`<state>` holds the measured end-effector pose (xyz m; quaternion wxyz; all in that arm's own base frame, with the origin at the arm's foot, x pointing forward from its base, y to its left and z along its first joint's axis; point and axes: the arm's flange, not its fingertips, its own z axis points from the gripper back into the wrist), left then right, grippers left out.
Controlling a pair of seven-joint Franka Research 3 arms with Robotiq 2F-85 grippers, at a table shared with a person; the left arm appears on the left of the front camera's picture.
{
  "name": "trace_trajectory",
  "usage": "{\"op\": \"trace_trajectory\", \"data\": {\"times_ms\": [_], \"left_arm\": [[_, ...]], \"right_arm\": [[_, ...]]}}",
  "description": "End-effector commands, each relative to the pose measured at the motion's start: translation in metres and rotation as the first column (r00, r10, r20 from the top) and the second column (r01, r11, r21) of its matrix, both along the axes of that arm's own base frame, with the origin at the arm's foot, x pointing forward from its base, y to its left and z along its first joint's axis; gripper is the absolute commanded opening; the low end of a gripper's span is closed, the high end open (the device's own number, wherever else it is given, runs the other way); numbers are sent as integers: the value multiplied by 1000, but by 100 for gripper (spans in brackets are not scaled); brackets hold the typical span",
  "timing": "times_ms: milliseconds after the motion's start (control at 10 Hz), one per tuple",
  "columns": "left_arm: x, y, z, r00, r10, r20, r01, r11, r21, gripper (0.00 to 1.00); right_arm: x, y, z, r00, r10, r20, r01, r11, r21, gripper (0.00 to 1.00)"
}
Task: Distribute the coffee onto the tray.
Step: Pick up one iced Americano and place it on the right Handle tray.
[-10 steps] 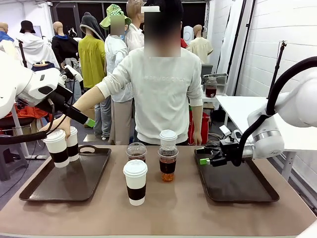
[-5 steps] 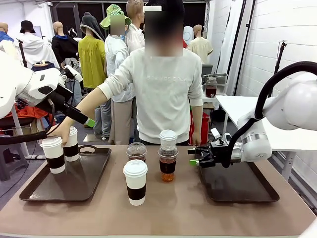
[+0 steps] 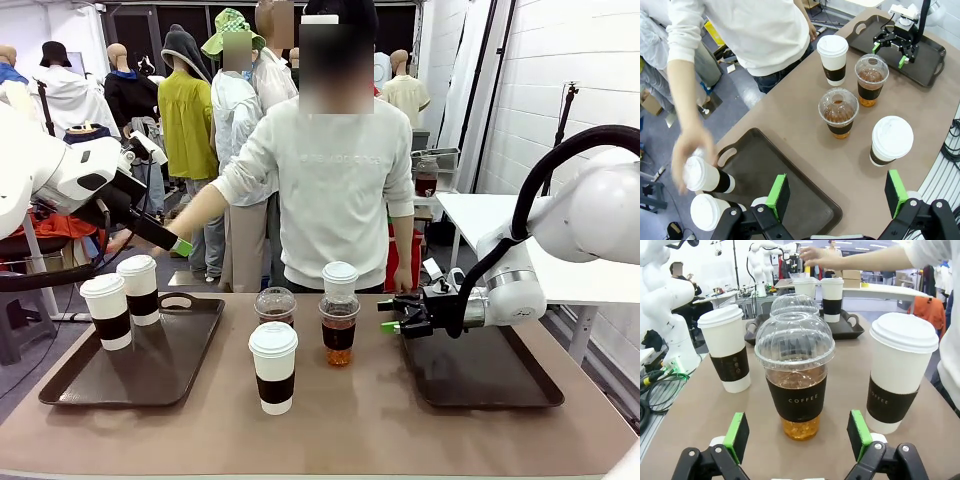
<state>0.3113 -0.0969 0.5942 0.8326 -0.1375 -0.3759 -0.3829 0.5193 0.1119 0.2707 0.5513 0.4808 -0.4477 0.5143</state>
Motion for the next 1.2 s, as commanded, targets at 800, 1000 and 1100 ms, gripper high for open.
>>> {"op": "trace_trajectory", "data": {"times_ms": [800,1000,1100], "left_arm": [[0,2,0,1000,-22,-2,22,1000,-5,100],[0,2,0,1000,-22,-2,22,1000,-5,100],[0,2,0,1000,-22,-2,22,1000,-5,100]], "right_arm": [[20,39,-30,1000,-29,4,29,999,40,100],[20,47,-37,1000,-1,-17,2,999,55,100],[20,49,-40,1000,1,-21,1,999,54,100]]}}
